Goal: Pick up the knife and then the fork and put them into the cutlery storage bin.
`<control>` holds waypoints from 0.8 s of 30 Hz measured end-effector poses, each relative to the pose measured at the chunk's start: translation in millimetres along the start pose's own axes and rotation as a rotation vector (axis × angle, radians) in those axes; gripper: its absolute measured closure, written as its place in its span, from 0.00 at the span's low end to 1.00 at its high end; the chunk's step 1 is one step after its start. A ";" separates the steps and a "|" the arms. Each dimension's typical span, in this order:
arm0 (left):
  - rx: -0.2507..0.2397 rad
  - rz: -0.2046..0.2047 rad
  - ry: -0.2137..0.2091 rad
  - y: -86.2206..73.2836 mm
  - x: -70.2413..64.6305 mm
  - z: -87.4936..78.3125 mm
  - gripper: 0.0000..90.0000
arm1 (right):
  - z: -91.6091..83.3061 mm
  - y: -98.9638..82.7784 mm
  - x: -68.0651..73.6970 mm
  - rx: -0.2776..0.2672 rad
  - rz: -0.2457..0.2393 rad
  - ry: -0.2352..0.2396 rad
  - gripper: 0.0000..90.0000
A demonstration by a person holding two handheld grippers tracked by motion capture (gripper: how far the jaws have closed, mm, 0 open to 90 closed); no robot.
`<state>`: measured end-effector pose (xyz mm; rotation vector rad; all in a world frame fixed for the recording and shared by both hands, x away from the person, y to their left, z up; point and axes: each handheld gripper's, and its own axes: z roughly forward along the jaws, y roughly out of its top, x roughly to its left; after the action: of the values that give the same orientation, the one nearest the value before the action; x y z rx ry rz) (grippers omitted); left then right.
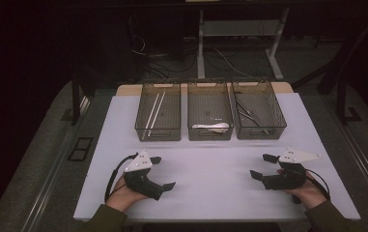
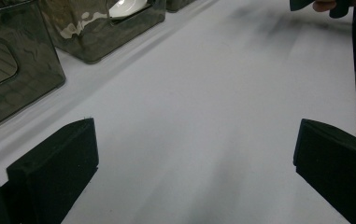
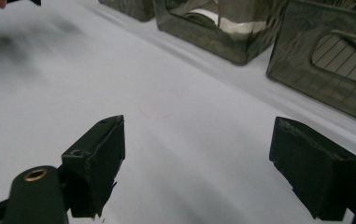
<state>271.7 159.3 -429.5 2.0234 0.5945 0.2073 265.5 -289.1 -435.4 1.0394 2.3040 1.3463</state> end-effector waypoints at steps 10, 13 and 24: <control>0.004 0.006 -0.003 0.0 -1.1 -0.5 0.00 | -2.1 -8.8 3.5 0.036 -0.032 0.000 0.18; 0.003 0.004 -0.003 -0.1 -1.4 -0.6 0.00 | -5.5 -10.8 1.6 0.040 -0.032 -0.009 0.18; 0.000 0.001 -0.001 0.0 -1.7 -0.5 0.00 | -13.3 -13.0 -2.9 0.012 -0.015 -0.021 0.18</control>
<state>270.0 158.8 -429.1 2.0238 0.5930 0.2062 254.4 -303.7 -439.6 1.0328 2.3035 1.3113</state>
